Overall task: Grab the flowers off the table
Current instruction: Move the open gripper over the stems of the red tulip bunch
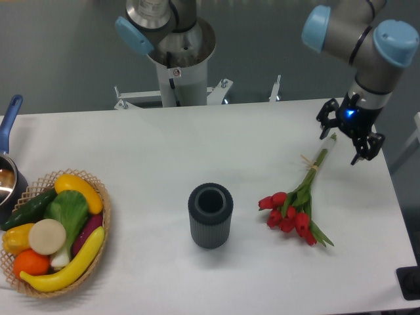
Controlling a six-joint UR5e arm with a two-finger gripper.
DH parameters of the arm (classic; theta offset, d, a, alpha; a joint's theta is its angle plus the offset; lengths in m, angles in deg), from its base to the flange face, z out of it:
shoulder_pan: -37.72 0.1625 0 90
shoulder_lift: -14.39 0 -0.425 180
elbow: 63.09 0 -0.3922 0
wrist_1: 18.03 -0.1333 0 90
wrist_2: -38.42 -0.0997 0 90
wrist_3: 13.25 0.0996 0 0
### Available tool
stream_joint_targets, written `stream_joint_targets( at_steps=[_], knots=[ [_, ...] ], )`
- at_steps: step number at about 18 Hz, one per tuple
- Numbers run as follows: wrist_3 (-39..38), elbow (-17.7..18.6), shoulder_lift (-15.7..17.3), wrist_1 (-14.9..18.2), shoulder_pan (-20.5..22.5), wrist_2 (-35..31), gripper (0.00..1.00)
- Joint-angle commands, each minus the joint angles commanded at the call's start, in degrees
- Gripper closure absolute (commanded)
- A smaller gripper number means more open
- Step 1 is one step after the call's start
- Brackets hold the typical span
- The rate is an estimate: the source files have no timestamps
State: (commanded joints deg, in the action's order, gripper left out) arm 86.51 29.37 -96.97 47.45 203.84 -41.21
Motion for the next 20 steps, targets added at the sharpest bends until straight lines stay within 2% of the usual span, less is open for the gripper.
stream_joint_targets(
  at_steps=[6, 9, 12, 16, 20],
  knots=[
    [-5.5, 0.3, -2.3, -0.2, -1.1, 1.4, 0.00],
    [-11.2, 0.4, -3.4, -2.7, -1.3, 4.2, 0.00],
    [-12.2, 1.7, -4.9, -5.8, -2.3, 4.1, 0.00],
    [-12.4, 4.5, -5.1, -7.1, -1.9, 3.8, 0.00],
    [-16.5, 3.4, -6.9, -8.7, -2.4, 3.9, 0.00]
  ],
)
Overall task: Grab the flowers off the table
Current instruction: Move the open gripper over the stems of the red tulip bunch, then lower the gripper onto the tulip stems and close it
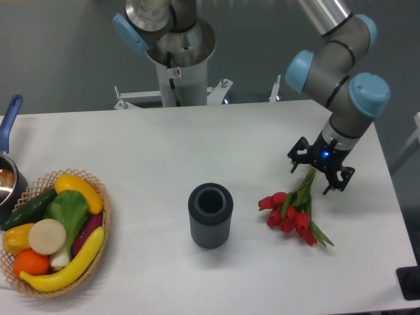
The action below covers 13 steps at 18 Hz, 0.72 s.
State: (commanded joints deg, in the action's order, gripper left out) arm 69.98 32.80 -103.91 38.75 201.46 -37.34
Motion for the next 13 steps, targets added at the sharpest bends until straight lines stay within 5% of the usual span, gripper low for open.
stream_joint_targets(
  at_steps=[13],
  knots=[
    [-4.5, 0.3, -2.5, -1.8, -2.5, -1.6, 0.00]
  ],
)
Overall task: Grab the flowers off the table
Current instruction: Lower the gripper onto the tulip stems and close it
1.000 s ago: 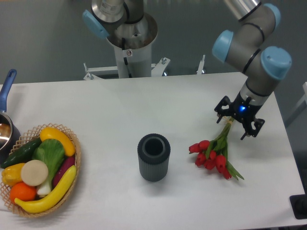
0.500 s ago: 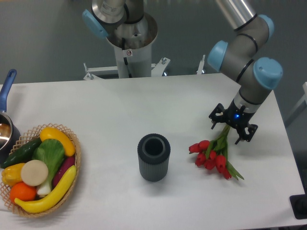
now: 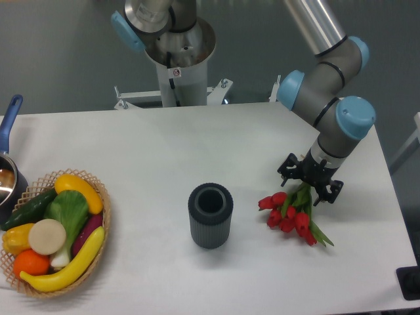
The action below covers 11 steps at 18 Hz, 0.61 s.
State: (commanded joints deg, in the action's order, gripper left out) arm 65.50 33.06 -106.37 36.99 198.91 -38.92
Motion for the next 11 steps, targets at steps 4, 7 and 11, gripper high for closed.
stream_joint_targets(
  at_steps=[4, 7, 11],
  knots=[
    [-0.1, 0.7, -0.3, -1.8, 0.0, 0.0, 0.00],
    [0.0, 1.2, -0.1, -2.8, 0.0, 0.0, 0.16],
    [0.0, 1.1, 0.1, -2.7, 0.1, 0.0, 0.34]
  ],
)
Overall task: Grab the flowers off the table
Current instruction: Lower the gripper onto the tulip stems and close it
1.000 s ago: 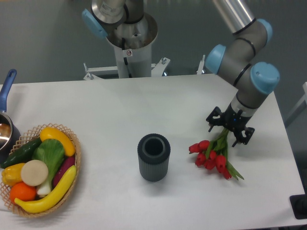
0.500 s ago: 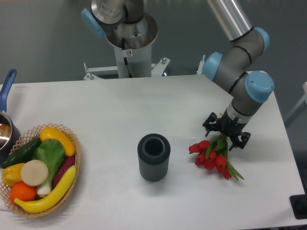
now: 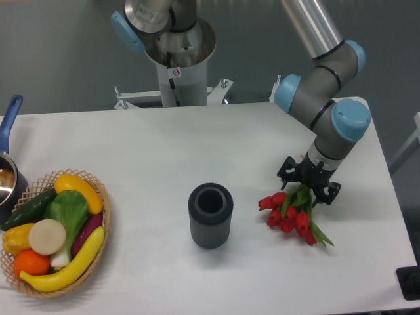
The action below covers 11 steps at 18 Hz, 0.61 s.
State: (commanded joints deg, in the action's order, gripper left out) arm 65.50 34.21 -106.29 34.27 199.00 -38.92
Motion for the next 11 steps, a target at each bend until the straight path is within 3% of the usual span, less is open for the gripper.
stream_joint_targets(
  at_steps=[2, 3, 7, 11],
  knots=[
    [0.0, -0.2, 0.2, 0.0, 0.0, 0.0, 0.38],
    [-0.1, -0.1, 0.3, 0.1, 0.1, 0.1, 0.49],
    [-0.2, 0.1, 0.4, 0.1, 0.1, 0.0, 0.63],
    [-0.7, 0.1, 0.7, 0.2, 0.3, 0.1, 0.66]
  ],
)
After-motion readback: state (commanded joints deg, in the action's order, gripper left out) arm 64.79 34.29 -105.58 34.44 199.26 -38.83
